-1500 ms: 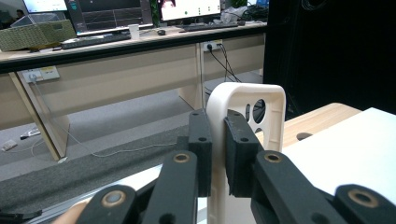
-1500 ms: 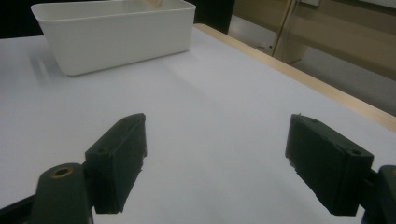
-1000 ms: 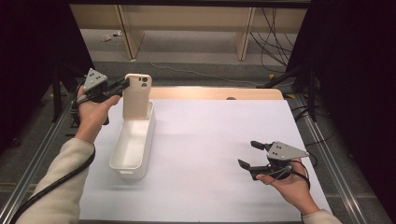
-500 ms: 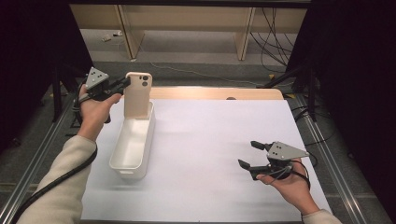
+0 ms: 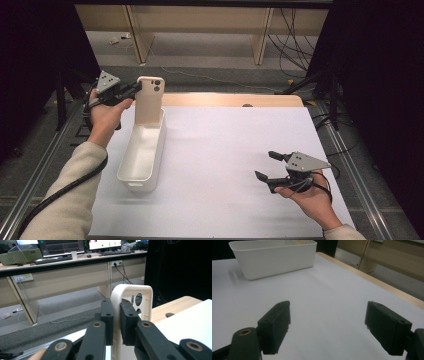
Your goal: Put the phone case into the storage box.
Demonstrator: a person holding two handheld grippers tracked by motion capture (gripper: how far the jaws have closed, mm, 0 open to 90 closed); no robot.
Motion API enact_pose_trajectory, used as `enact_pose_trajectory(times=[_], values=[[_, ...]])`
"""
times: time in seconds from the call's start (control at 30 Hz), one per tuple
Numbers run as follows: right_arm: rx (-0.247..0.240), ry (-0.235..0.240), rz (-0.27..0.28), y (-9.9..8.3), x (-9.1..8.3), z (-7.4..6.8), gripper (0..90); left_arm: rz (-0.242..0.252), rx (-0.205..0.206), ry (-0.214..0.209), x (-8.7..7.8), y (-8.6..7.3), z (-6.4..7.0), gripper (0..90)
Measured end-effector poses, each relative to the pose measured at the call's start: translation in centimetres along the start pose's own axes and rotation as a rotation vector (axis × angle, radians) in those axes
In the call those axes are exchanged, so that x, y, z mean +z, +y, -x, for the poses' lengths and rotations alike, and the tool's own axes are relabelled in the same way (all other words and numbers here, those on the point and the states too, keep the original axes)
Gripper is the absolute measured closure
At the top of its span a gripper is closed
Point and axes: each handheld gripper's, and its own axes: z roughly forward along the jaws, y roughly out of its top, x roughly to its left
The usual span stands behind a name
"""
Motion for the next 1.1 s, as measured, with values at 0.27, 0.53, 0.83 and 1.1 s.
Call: enact_pose_trajectory(times=[0.27,0.53,0.83,1.1], values=[[-0.002,0.001,-0.001,0.0,0.1,0.0,21.9,-0.002,0.000,0.003,0.4,-0.1,-0.3,82.0],[-0.002,0.000,-0.002,-0.1,0.1,0.0,21.9,0.002,0.004,0.000,0.8,0.0,-0.3,82.0],[-0.003,0.002,-0.003,-0.1,0.1,0.0,21.9,-0.001,-0.004,0.007,1.4,-0.3,-0.6,82.0],[-0.002,0.002,-0.005,-0.1,0.1,0.0,21.9,-0.003,-0.010,0.010,1.7,-0.6,-0.7,82.0]])
